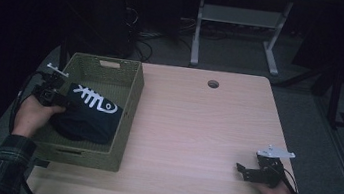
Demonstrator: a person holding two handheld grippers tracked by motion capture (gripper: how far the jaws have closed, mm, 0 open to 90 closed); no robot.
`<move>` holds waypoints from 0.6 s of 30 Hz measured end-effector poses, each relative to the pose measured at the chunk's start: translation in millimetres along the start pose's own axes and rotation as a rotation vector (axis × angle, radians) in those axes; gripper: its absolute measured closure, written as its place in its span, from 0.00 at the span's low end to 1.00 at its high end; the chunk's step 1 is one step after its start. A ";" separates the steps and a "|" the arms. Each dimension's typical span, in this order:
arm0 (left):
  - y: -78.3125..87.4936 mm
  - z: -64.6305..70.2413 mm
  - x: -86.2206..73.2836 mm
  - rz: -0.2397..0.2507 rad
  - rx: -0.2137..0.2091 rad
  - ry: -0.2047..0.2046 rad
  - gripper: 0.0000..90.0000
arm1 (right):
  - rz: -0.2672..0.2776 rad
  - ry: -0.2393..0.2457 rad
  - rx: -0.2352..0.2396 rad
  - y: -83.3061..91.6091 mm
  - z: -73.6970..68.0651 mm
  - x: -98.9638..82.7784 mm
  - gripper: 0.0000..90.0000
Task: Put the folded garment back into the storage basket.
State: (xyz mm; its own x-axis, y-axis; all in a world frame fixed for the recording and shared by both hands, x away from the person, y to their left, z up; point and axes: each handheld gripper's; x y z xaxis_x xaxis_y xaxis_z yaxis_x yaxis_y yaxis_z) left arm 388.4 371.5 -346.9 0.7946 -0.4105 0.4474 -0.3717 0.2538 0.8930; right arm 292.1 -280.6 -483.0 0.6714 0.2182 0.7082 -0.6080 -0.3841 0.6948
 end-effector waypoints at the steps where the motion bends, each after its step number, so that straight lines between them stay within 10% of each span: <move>1: -1.7 -1.5 -0.8 -0.003 0.004 -0.001 0.72 | 0.000 0.000 0.000 0.0 0.0 0.0 0.11; 18: -16.8 -14.5 -6.7 -0.014 0.065 0.019 0.56 | 0.000 0.000 0.000 0.0 0.0 0.0 0.11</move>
State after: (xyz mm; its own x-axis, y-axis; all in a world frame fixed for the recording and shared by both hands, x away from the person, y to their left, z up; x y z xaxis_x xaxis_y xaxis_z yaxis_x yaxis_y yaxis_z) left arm 396.3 382.8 -365.6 0.8087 -0.3963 0.4347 -0.3908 0.1904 0.9006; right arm 292.1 -280.6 -483.0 0.6715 0.2182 0.7081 -0.6079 -0.3842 0.6949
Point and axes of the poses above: each handheld gripper's, and its own axes: y roughly backward along the jaws, x roughly out of its top, z roughly to its right, and after that the axes turned 8 degrees about -y, right-handed
